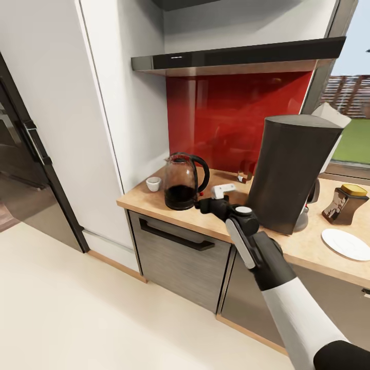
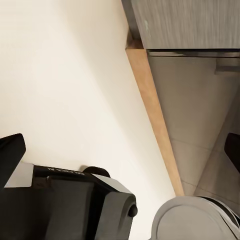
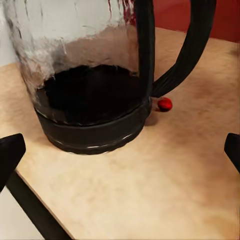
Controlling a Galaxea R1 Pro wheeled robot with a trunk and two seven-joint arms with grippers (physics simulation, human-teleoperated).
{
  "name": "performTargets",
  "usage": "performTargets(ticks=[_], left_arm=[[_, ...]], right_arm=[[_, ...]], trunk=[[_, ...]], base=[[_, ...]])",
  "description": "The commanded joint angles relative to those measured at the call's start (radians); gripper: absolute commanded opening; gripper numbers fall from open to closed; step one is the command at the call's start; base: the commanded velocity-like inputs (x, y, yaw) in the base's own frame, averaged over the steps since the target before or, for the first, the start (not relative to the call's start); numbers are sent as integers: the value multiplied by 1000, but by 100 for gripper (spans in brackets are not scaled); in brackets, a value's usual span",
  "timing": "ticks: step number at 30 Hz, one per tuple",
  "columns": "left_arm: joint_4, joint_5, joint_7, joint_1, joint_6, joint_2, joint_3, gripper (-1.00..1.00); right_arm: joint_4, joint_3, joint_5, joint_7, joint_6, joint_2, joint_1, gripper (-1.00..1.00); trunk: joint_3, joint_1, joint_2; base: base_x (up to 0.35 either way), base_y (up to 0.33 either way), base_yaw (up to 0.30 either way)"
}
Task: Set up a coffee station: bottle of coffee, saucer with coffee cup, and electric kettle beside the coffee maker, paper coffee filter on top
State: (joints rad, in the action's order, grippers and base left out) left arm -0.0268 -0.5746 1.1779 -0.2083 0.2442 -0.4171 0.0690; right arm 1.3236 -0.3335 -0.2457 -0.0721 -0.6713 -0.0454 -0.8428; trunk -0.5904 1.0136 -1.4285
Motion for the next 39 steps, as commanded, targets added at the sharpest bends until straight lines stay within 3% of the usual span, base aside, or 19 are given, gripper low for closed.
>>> performTargets(ticks=[1, 5, 13, 20, 39], left_arm=[[0, 4, 3, 0, 10, 0, 7, 100], [-1, 4, 3, 0, 10, 0, 7, 100], [0, 4, 3, 0, 10, 0, 6, 100], [-1, 4, 3, 0, 11, 0, 7, 100], [-1, 4, 3, 0, 11, 0, 7, 100]], right_arm=[[1, -1, -1, -8, -1, -5, -1, 100], [0, -1, 11, -19, 9, -11, -1, 100], [0, -1, 14, -119, 27, -13, -8, 100], [-3, -1, 15, -135, 27, -13, -34, 100], [-4, -1, 16, -138, 27, -13, -38, 100]], trunk=[[-1, 0, -1], [-1, 0, -1], [-1, 0, -1], [-1, 0, -1], [-1, 0, -1]], base=[[0, 0, 0], [0, 0, 0], [0, 0, 0], [0, -32, 0], [25, -46, 0]])
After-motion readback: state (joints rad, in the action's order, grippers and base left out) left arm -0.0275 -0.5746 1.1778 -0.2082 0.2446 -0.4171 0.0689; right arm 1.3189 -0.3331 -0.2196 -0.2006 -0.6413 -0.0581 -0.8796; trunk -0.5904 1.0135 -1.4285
